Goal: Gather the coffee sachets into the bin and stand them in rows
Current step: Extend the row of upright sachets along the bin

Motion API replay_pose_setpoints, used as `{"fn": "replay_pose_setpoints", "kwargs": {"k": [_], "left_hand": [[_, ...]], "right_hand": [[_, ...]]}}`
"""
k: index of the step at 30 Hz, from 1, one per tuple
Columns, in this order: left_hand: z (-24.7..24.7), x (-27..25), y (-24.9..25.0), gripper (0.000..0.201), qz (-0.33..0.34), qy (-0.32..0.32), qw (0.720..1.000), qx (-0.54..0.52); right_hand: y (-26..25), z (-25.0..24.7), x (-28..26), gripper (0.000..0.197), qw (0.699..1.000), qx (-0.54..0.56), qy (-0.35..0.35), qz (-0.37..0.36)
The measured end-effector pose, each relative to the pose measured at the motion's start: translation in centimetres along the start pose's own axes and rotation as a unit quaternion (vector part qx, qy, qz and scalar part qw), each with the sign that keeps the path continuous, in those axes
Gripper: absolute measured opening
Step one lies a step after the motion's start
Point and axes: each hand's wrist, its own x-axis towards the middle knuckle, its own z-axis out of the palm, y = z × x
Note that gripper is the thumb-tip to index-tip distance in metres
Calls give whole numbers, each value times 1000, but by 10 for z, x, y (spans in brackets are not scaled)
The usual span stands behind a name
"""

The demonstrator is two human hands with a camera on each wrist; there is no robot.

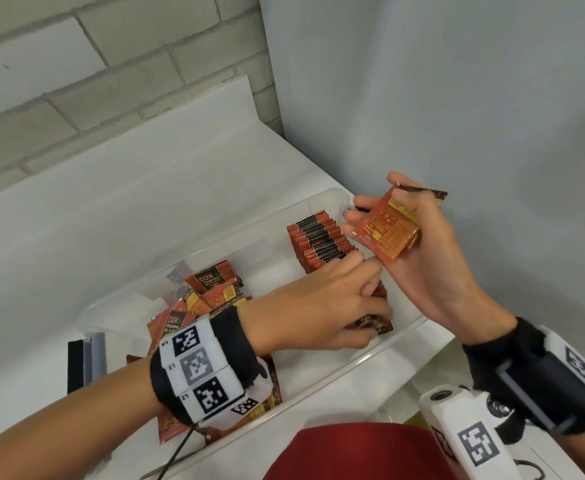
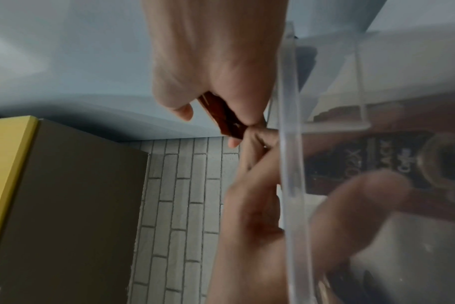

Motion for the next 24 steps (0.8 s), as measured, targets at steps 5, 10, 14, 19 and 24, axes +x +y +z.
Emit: {"fn": "replay_pose_setpoints", "kwargs": {"k": [5, 10, 14, 19, 24], "left_hand": [[-38, -6, -3, 4, -87, 43, 985, -142], [-62, -16, -9, 14, -248, 114, 924, -268], [-64, -19, -13, 34, -296, 154, 884, -326], [-55, -18, -23, 27, -311, 176, 848, -392], [-59, -21, -24, 13, -278, 249, 838, -397]], "right_hand": [[-4, -2, 0, 35, 997, 57, -21, 44], [-3, -4, 1, 48, 998, 19, -42, 52], [-4, -5, 2, 49, 998, -26, -23, 48], [-4, -2, -1, 34, 996, -68, -45, 47], [-2, -2, 0, 34, 996, -63, -52, 42]]}}
